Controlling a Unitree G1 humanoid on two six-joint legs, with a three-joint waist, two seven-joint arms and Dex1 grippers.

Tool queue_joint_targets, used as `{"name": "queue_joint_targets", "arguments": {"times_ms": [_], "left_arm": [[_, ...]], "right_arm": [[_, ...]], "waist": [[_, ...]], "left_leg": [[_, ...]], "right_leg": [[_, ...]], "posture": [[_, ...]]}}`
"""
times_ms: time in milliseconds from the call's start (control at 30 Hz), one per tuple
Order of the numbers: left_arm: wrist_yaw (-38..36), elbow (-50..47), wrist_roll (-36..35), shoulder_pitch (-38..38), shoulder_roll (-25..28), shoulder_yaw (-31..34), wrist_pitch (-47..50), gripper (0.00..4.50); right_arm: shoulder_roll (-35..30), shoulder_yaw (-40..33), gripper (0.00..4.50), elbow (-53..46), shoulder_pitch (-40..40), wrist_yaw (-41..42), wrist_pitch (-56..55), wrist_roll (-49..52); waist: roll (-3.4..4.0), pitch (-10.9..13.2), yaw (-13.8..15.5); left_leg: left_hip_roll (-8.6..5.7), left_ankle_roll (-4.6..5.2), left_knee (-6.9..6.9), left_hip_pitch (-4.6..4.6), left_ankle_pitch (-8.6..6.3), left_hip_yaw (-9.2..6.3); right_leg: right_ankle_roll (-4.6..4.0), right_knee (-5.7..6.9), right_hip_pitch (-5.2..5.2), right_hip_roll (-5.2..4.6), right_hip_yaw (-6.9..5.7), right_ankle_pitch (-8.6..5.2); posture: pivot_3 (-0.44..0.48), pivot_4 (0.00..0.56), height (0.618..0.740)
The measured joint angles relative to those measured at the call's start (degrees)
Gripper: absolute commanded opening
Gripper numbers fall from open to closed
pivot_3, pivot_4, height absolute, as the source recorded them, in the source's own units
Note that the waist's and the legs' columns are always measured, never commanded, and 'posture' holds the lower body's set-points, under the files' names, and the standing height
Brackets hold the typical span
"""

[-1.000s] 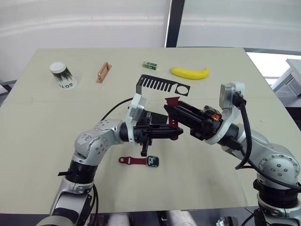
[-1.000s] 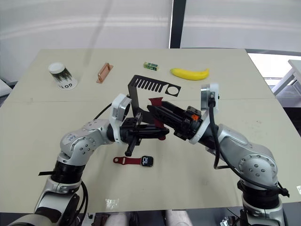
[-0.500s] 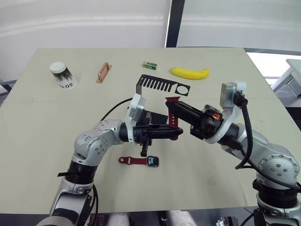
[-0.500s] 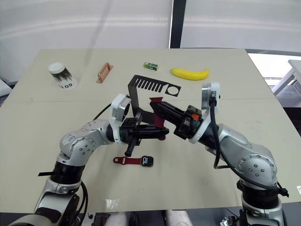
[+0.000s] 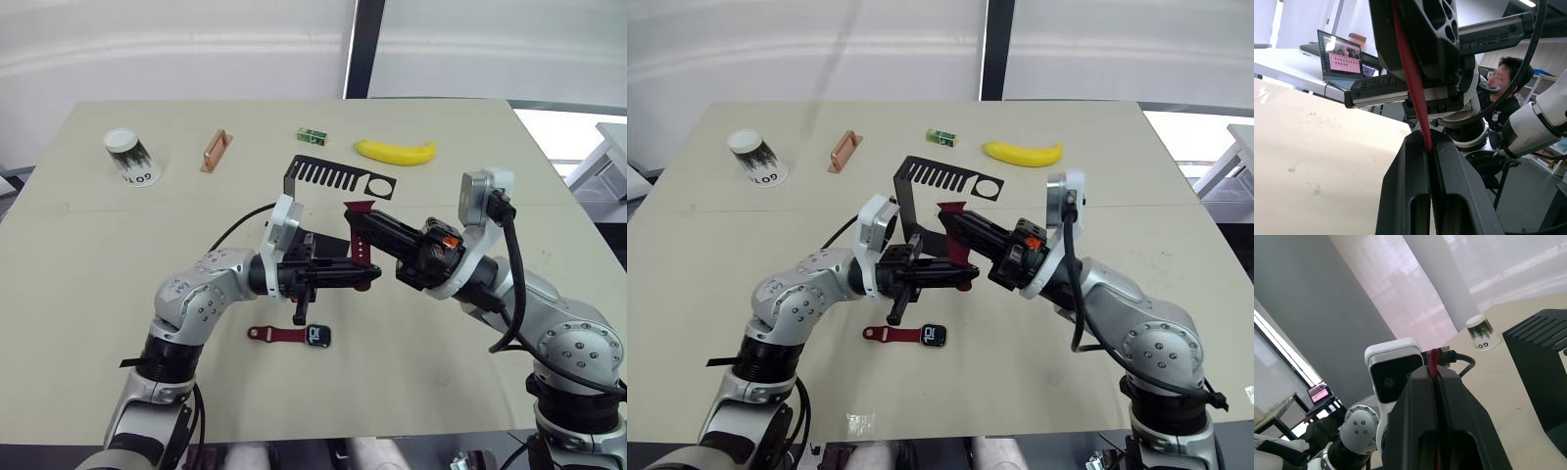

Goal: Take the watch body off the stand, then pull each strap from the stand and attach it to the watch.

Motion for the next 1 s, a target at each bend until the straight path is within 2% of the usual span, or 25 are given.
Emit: {"name": "queue_joint_targets", "arguments": {"times_ms": [300,467,500,533,600,667,700,833,1000], "left_arm": [[0.75,-0.02,-0.03,-0.01,0.19,0.10,0.51,0.00],[0.59,-0.23,-0.32,0.01,2.25,0.07,3.08,1.59],[0.40,-0.26,-0.32,0.01,2.76,0.14,3.21,2.17],[0.08,-0.29,-0.32,0.01,3.61,0.19,3.26,2.45],[-1.22,-0.31,-0.02,0.00,6.93,0.43,3.22,3.22],[-3.22,-0.71,0.97,0.07,10.44,0.39,2.37,4.24],[-4.45,-1.28,2.40,0.28,12.69,0.28,1.28,4.45],[-9.34,-3.77,11.51,4.74,19.98,-3.90,-8.30,4.45],[-10.64,-2.90,22.73,8.13,22.41,-8.87,-18.88,4.45]], "right_arm": [[-0.07,0.00,0.08,0.00,-0.13,0.00,0.02,0.06],[-0.59,-0.17,0.00,-0.13,-0.42,0.01,-0.08,0.21],[-0.81,-0.21,0.00,-0.19,-0.42,0.02,-0.08,0.21],[-1.36,-0.25,0.00,-0.41,-0.38,0.02,-0.07,0.23],[-3.45,-0.95,0.00,-1.70,0.17,0.20,-0.04,0.43],[-6.33,-1.81,0.00,-2.85,1.72,0.90,0.18,0.56],[-8.32,-2.58,0.00,-3.72,2.85,1.72,0.54,0.54],[-18.06,-6.18,0.00,-8.61,10.50,9.02,2.78,0.08],[-26.83,-12.59,0.00,-11.45,20.82,19.03,5.24,-0.37]], "waist": [[0.00,0.00,0.00],[0.00,0.00,-0.06],[0.00,0.00,-0.06],[0.00,0.00,-0.05],[0.01,0.01,-0.05],[0.01,0.01,-0.01],[0.02,0.01,0.01],[0.02,0.01,0.13],[-0.05,0.05,0.45]], "left_leg": [[0.00,0.00,0.00,0.00,0.00,0.00],[0.01,0.00,-0.01,0.01,0.00,0.00],[0.01,0.00,-0.02,0.00,0.00,0.00],[0.01,0.00,-0.02,0.00,0.00,0.00],[0.01,0.00,-0.04,0.00,0.00,-0.01],[0.01,0.00,-0.07,-0.01,0.00,-0.01],[0.00,0.00,-0.10,-0.01,0.00,-0.01],[0.01,0.00,-0.26,-0.01,0.00,-0.01],[-0.01,0.10,-0.18,-0.04,-0.03,-0.04]], "right_leg": [[0.00,0.00,0.00,0.00,0.00,0.00],[0.00,0.00,0.00,0.00,0.00,0.00],[0.00,-0.01,0.00,0.00,0.00,0.00],[0.00,-0.01,0.00,0.00,0.00,0.00],[0.00,-0.03,0.00,0.00,0.00,0.00],[0.00,-0.07,0.00,0.00,0.00,0.00],[0.00,-0.11,-0.01,-0.02,0.00,0.00],[0.01,-0.29,0.01,-0.02,-0.01,-0.01],[0.06,-0.35,0.10,-0.04,0.00,0.03]], "posture": [[0.000,0.150,0.740],[0.000,0.150,0.740],[0.000,0.150,0.740],[0.000,0.150,0.740],[0.000,0.150,0.740],[0.000,0.150,0.740],[0.000,0.150,0.740],[0.000,0.150,0.740],[0.000,0.150,0.740]]}}
